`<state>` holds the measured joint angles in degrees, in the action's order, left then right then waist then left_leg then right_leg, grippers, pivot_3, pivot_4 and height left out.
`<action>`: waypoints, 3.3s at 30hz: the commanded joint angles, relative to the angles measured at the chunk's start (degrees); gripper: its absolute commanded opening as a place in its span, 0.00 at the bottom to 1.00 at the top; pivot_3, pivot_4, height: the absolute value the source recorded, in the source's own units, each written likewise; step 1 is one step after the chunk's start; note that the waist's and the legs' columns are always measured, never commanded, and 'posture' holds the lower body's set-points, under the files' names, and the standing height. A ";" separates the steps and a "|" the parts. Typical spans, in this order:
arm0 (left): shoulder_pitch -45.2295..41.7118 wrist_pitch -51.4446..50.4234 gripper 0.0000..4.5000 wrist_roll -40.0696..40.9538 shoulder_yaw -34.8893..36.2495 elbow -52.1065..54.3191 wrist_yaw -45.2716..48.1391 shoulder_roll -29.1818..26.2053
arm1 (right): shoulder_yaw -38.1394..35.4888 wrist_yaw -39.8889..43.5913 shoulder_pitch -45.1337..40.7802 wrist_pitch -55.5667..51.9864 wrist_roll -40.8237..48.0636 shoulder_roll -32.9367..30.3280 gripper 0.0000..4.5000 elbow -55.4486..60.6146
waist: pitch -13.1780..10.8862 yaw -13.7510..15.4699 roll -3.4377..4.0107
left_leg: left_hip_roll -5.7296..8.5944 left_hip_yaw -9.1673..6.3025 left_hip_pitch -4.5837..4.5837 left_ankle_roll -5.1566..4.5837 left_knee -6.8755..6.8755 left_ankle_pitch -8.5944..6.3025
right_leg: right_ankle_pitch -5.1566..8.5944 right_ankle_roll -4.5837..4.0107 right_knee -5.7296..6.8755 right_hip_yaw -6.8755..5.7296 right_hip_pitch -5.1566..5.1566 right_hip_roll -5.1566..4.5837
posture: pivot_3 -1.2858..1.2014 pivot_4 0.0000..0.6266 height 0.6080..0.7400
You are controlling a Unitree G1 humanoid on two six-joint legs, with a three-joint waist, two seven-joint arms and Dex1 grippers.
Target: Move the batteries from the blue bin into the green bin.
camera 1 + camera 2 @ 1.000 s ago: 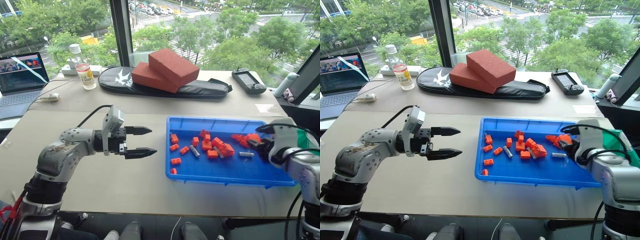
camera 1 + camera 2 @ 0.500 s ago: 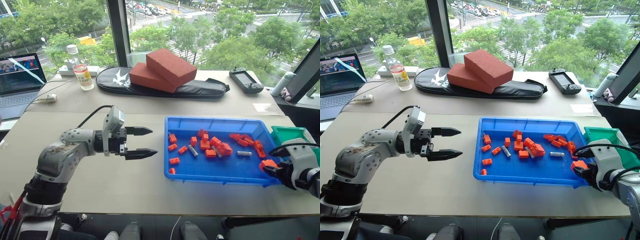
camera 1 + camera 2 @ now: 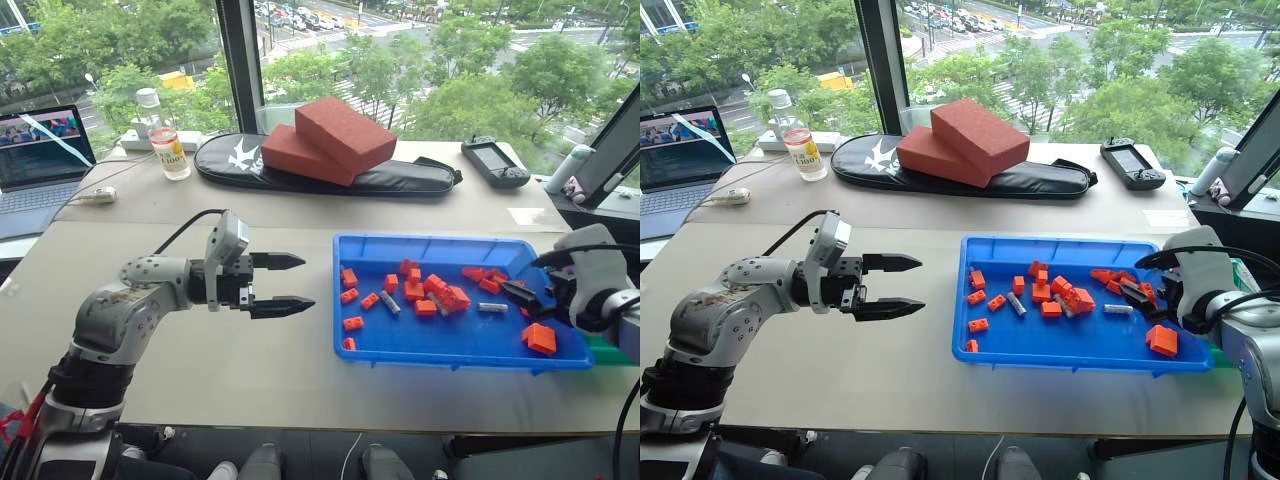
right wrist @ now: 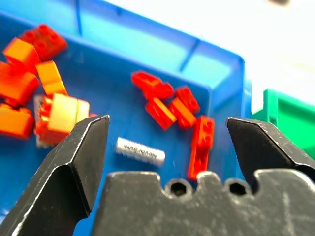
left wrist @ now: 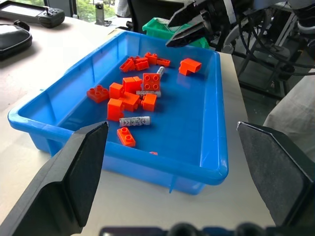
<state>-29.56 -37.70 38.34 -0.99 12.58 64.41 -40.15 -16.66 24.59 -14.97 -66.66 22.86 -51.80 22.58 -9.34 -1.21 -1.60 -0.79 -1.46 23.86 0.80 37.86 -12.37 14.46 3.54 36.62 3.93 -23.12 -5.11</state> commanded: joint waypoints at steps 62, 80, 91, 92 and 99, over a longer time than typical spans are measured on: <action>-0.58 -0.35 1.00 0.44 1.76 1.46 -1.72 0.98 | -8.69 -3.77 -5.72 0.18 -1.89 8.54 0.00 -4.66 | 0.00 -0.01 0.01 | 0.02 -0.01 0.00 0.00 0.00 0.00 | 0.00 0.00 0.06 0.00 -0.02 -0.01 | 0.52 0.24 1.00; -0.71 -0.36 1.00 0.10 1.24 1.21 -1.36 1.41 | -1.06 8.62 8.75 7.08 -3.22 -7.30 0.22 1.73 | -0.02 -0.18 0.07 | 0.01 0.00 0.00 0.00 -0.01 0.00 | 0.01 0.00 0.05 0.00 -0.04 0.00 | 0.52 0.24 1.00; -0.45 -0.86 1.00 0.56 1.38 1.98 -1.86 1.47 | 10.88 17.00 6.26 11.95 -6.41 -15.14 0.53 -7.36 | -0.02 -0.05 0.07 | 0.00 0.02 0.00 0.00 -0.01 0.00 | 0.01 0.01 0.00 0.00 -0.03 -0.01 | 0.52 0.24 1.00; -0.36 -0.90 1.00 0.59 1.44 2.11 -1.97 1.44 | 12.14 17.57 5.12 12.19 -6.66 -15.05 0.53 -8.68 | -0.02 -0.05 0.07 | 0.00 0.02 0.00 0.00 -0.01 0.00 | 0.01 0.01 0.00 0.00 -0.03 0.00 | 0.52 0.24 1.00; 0.85 -1.54 1.00 1.22 2.29 3.70 -3.06 1.12 | 18.67 20.32 1.53 16.59 -11.20 -14.80 0.53 -17.32 | -0.03 0.09 0.07 | 0.02 0.03 0.00 0.00 0.00 0.00 | 0.01 0.01 0.01 0.00 -0.03 -0.04 | 0.52 0.24 1.00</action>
<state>-28.75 -39.04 38.44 -0.02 13.87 61.79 -38.60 1.81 44.17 -12.35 -52.05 13.57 -65.97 6.85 -9.37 -1.12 -1.53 -0.76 -1.42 23.86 0.80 37.86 -12.37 14.47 3.56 36.63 3.93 -23.16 -5.15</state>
